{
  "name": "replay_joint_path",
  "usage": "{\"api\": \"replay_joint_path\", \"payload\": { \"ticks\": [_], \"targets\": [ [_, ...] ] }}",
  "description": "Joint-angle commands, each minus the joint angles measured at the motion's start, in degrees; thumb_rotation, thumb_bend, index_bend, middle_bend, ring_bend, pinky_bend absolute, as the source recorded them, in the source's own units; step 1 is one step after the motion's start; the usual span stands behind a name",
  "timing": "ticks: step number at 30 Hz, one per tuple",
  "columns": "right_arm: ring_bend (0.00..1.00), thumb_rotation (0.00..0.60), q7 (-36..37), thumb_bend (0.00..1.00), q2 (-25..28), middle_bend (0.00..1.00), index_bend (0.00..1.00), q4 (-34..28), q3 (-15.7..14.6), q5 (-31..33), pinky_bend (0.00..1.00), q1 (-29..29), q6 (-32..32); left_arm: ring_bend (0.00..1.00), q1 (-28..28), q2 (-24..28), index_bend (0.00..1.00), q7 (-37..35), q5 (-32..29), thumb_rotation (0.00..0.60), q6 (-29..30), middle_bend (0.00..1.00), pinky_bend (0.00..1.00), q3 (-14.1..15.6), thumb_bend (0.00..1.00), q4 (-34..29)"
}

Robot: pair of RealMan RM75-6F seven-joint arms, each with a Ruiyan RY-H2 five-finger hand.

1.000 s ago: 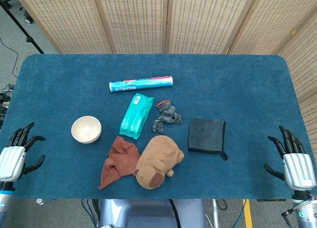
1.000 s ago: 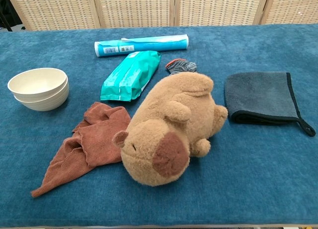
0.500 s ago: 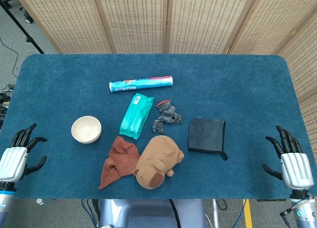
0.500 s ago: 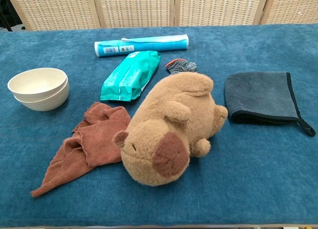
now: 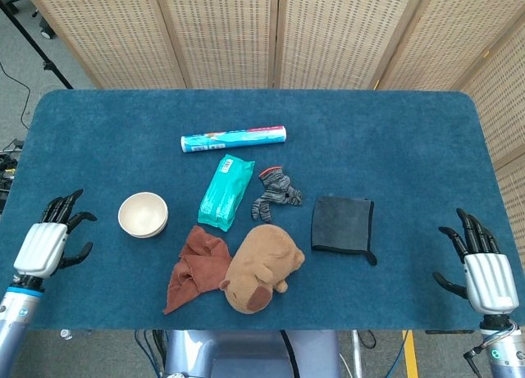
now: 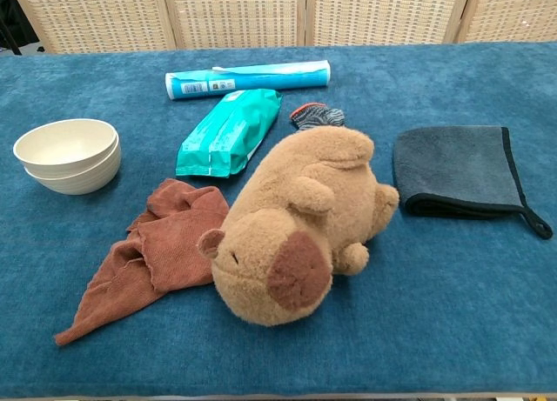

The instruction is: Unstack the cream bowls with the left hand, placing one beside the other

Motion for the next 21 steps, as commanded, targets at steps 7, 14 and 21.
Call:
{"api": "replay_joint_path", "payload": {
  "ticks": [7,14,21],
  "targets": [
    [0.00,0.600,-0.1,0.16,-0.1,0.00,0.22,0.0,-0.3,-0.4,0.15,0.1,-0.1,0.05,-4.6,0.3,0.37,1.1,-1.4,0.600,-6.1,0.04,0.05,-0.9,0.34,0.5],
    [0.00,0.600,0.0,0.16,-0.1,0.00,0.22,-0.1,-0.3,-0.5,0.15,0.1,-0.1,0.05,-7.6,-0.7,0.37,2.6,-0.3,0.600,-9.5,0.04,0.05,-0.2,0.35,1.1],
    [0.00,0.600,0.4,0.16,0.0,0.00,0.22,0.0,-0.1,-0.3,0.15,0.1,0.1,0.05,-8.8,-1.4,0.37,4.4,-0.2,0.600,-9.9,0.04,0.05,0.1,0.35,-0.4]
  ]
}}
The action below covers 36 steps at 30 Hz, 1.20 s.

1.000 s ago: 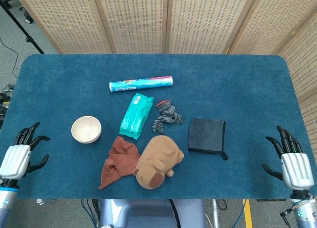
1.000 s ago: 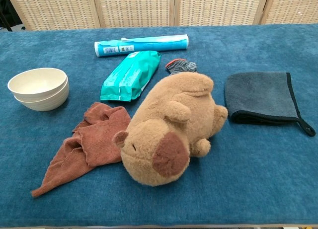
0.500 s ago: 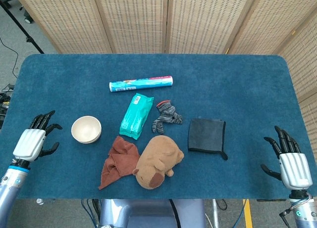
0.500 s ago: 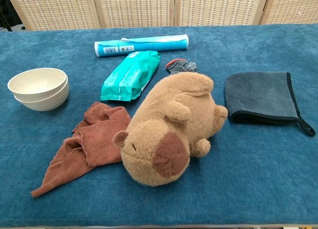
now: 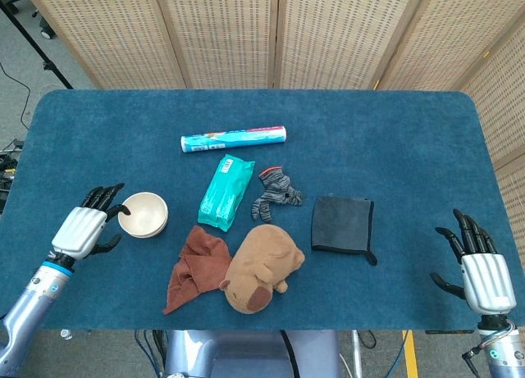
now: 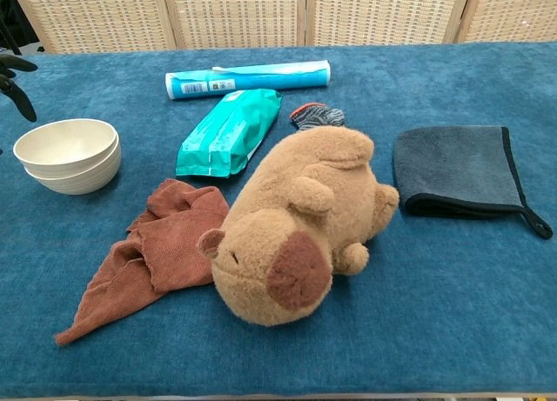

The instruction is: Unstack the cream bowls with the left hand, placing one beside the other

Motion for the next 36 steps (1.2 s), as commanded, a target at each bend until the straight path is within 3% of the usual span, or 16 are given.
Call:
{"api": "replay_joint_path", "payload": {
  "ticks": [1,16,36],
  "targets": [
    [0.00,0.600,0.2,0.16,0.0,0.00,0.22,0.0,0.0,0.1,0.15,0.0,0.0,0.05,-0.3,-0.2,0.37,0.8,-0.1,0.600,0.0,0.04,0.05,0.2,0.35,-0.7],
    [0.00,0.600,1.6,0.16,0.5,0.00,0.22,0.1,0.3,0.5,0.15,-0.3,0.4,0.05,0.3,-1.9,0.37,5.6,-1.4,0.600,0.8,0.04,0.05,2.3,0.35,-1.9],
    [0.00,0.600,1.6,0.16,0.7,0.00,0.22,-0.2,0.3,0.4,0.15,-0.4,0.6,0.05,0.5,-6.5,0.38,8.0,-2.3,0.600,3.1,0.04,0.05,2.2,0.36,4.6]
  ]
}}
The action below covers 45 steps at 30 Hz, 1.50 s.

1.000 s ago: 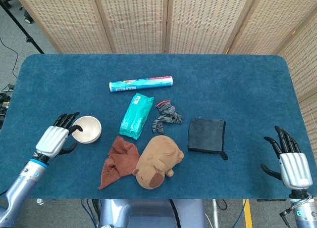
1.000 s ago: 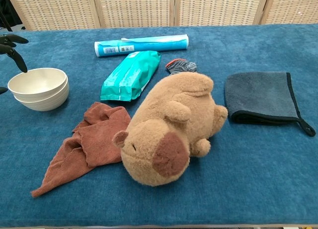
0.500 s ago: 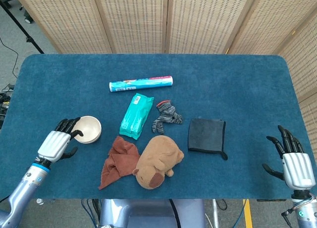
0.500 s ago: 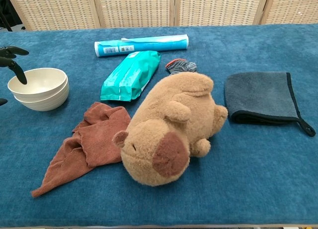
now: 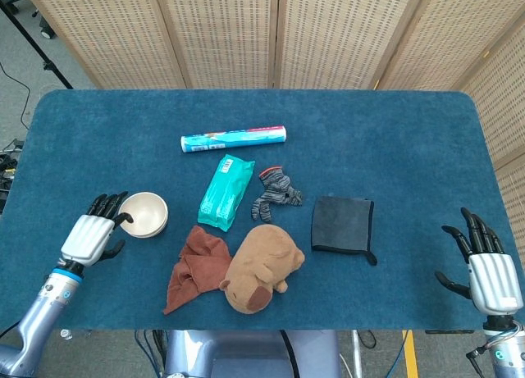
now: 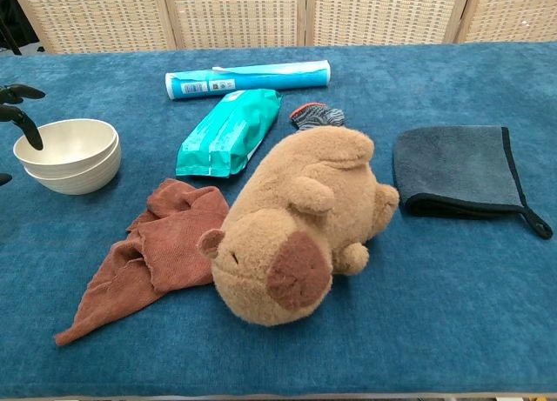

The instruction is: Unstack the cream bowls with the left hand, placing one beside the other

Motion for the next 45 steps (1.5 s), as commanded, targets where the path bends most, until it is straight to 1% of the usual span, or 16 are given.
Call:
{"api": "replay_joint_path", "payload": {
  "ticks": [1,5,10,20,26,34,45],
  "targets": [
    [0.00,0.600,0.0,0.16,0.0,0.00,0.22,0.0,0.0,0.0,0.15,0.0,-0.1,0.05,0.0,-1.0,0.38,0.1,0.6,0.600,1.0,0.04,0.05,-0.1,0.36,1.1],
    [0.00,0.600,-0.2,0.16,0.0,0.00,0.22,-0.1,-0.1,-0.1,0.15,0.0,0.0,0.05,-0.1,-3.0,0.38,1.0,2.5,0.600,3.3,0.04,0.05,-0.3,0.36,4.0],
    [0.00,0.600,-0.3,0.16,0.0,0.00,0.22,-0.2,-0.1,-0.1,0.15,0.0,-0.1,0.05,0.0,-5.3,0.38,-0.3,4.6,0.600,5.8,0.04,0.05,-0.3,0.36,7.0],
    [0.00,0.600,-0.1,0.16,0.1,0.00,0.22,-0.3,0.0,-0.1,0.15,-0.1,0.0,0.05,-0.5,-6.5,0.39,-1.3,4.5,0.600,4.6,0.04,0.05,0.2,0.36,8.1],
    [0.00,0.600,-0.1,0.16,0.1,0.00,0.22,-0.3,-0.1,-0.1,0.15,-0.1,0.0,0.05,-0.6,-7.0,0.40,-1.0,4.6,0.600,4.7,0.04,0.05,0.3,0.38,8.3],
    [0.00,0.600,0.0,0.16,0.2,0.00,0.22,-0.3,0.0,0.0,0.15,-0.1,0.1,0.05,-0.5,-7.3,0.49,0.0,4.6,0.600,5.0,0.04,0.05,0.4,0.41,8.3],
    [0.00,0.600,0.2,0.16,0.2,0.00,0.22,-0.4,0.0,-0.1,0.15,-0.2,0.3,0.05,-0.5,-7.3,0.59,0.9,4.5,0.600,5.1,0.04,0.05,0.5,0.43,8.4]
  ]
}}
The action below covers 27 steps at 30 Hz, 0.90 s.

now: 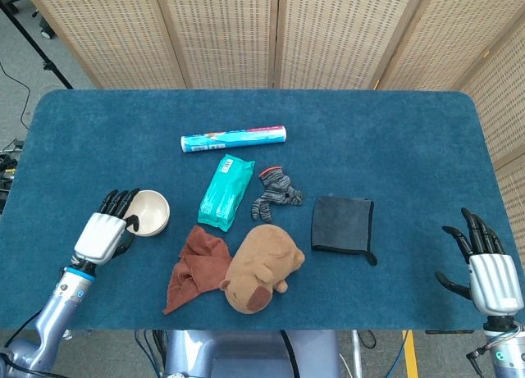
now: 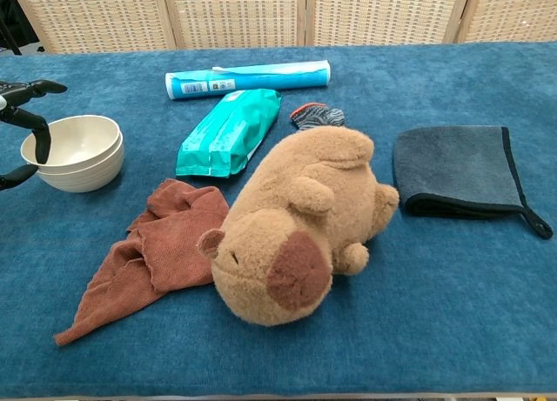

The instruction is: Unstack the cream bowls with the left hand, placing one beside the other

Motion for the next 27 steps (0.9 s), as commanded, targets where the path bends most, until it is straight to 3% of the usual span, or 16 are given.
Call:
{"api": "replay_joint_path", "payload": {
  "ticks": [1,27],
  "targets": [
    [0.00,0.600,0.0,0.16,0.0,0.00,0.22,0.0,0.0,0.0,0.15,0.0,0.0,0.05,0.0,0.0,0.60,0.2,0.0,0.600,0.0,0.04,0.05,0.0,0.43,0.0],
    [0.00,0.600,0.3,0.16,0.2,0.00,0.22,-0.1,-0.1,0.0,0.15,0.0,-0.3,0.05,0.5,-1.6,0.67,3.1,1.4,0.600,4.6,0.06,0.05,-1.0,0.48,1.9]
  ]
}}
